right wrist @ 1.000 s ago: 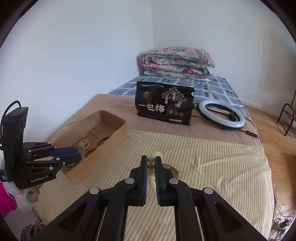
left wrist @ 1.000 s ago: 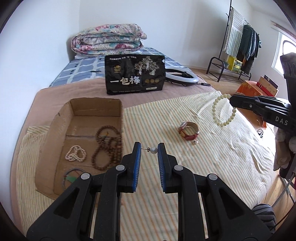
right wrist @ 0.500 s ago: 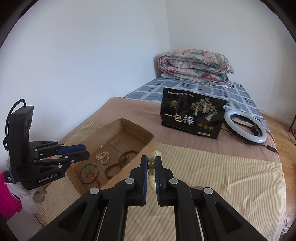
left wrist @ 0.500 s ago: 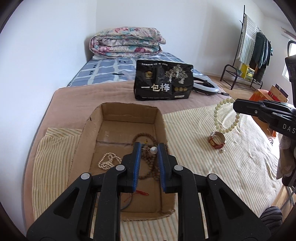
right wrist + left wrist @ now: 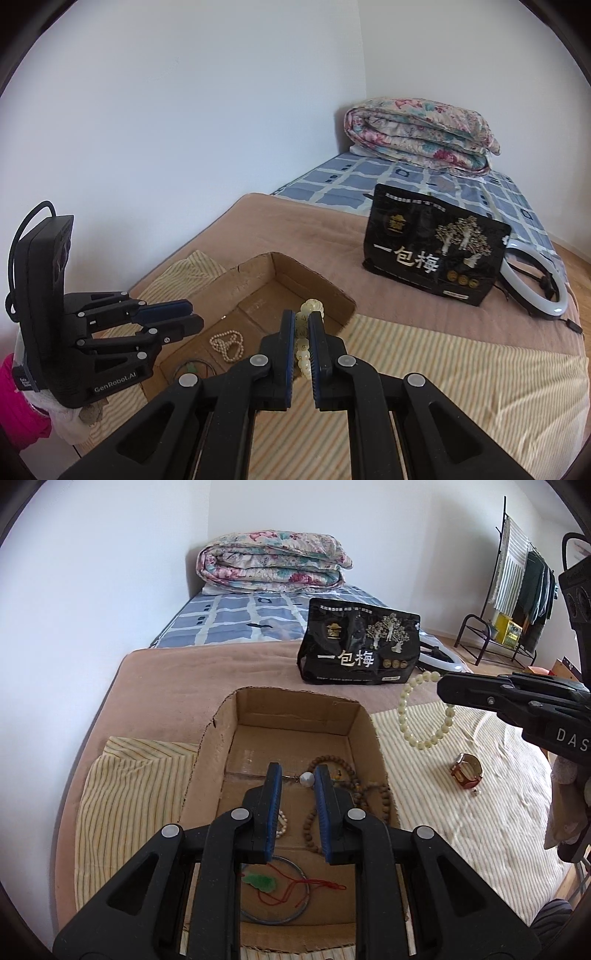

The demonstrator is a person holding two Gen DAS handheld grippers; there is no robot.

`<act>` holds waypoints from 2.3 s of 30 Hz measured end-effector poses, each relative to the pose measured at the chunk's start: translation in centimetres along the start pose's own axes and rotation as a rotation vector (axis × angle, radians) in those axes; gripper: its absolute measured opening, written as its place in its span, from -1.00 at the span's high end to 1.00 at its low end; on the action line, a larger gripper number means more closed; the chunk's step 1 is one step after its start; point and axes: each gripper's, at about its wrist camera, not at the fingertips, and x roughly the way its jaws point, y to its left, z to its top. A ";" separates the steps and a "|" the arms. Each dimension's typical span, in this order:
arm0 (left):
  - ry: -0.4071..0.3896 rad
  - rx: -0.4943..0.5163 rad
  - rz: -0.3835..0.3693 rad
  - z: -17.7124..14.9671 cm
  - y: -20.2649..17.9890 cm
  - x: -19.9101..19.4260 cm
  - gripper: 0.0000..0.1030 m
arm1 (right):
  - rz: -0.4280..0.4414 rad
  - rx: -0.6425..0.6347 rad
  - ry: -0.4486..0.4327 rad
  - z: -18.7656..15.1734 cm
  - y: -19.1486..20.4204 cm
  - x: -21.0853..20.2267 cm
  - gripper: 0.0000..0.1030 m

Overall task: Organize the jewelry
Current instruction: 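Carry the earring and bead bracelet with both tools over the box, then open both tools to drop the earring and bracelet into the box, then move the right tool from the box toward the red-strap watch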

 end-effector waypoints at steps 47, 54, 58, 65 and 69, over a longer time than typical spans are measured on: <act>0.005 -0.058 0.031 -0.6 2.2 1.3 0.03 | -0.126 0.016 -0.011 0.5 1.3 2.9 -0.89; 0.002 -0.047 0.022 -0.8 0.9 0.3 0.03 | -0.142 0.017 -0.016 0.0 0.4 1.4 -0.96; -0.007 -0.039 0.015 -0.6 -0.5 -0.5 0.03 | -0.150 0.035 -0.021 -0.4 -0.7 0.3 -0.96; -0.036 0.006 0.008 0.0 -3.4 -2.0 0.03 | -0.180 0.052 -0.030 -1.2 -3.1 -1.7 -0.97; -0.046 0.026 -0.002 0.2 -5.0 -2.6 0.03 | -0.196 0.058 -0.034 -1.8 -4.3 -2.9 -0.97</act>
